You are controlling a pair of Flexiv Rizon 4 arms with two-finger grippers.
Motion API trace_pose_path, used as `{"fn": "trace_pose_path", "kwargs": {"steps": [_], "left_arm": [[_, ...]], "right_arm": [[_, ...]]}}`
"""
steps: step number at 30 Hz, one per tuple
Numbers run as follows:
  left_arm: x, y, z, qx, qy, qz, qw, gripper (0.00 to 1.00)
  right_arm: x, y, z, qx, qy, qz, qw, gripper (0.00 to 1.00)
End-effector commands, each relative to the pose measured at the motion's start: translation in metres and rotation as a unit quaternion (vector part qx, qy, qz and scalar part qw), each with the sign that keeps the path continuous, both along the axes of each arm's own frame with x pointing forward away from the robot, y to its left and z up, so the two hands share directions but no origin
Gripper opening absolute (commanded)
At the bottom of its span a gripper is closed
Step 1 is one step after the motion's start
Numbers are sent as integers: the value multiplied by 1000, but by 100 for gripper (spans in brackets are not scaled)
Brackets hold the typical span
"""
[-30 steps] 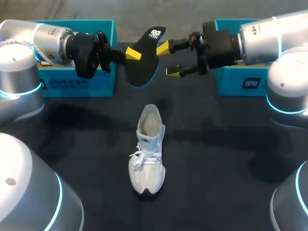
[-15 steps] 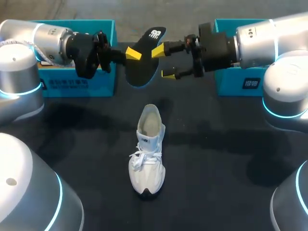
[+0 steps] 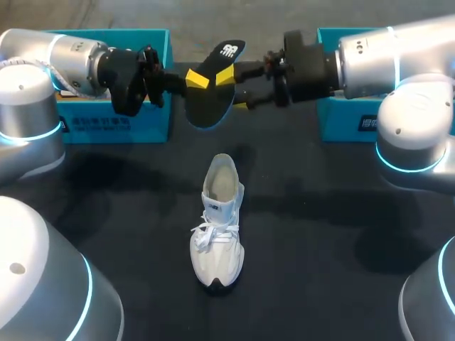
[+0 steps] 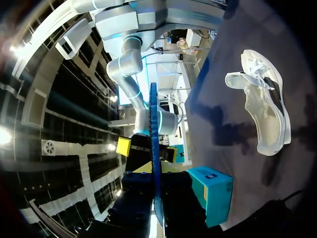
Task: Take the shoe out of the shoebox, open the shoe tongue, remove and reinsert the insole, then place the shoe into the shoebox
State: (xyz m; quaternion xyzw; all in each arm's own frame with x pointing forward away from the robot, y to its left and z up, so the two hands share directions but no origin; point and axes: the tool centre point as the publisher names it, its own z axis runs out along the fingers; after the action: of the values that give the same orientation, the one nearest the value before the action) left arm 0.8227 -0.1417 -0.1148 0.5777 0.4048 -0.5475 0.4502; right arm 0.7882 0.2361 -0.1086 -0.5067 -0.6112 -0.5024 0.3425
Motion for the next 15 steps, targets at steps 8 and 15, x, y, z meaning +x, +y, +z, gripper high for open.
{"fn": "trace_pose_path", "kwargs": {"steps": [8,15], "left_arm": [[-1,-1,0,0,-1,1,1000,0],[-1,-1,0,0,-1,1,1000,0]], "right_arm": [[2,18,-2,-2,6,3,1000,63],[-1,19,-3,-1,11,2,1000,48]]}}
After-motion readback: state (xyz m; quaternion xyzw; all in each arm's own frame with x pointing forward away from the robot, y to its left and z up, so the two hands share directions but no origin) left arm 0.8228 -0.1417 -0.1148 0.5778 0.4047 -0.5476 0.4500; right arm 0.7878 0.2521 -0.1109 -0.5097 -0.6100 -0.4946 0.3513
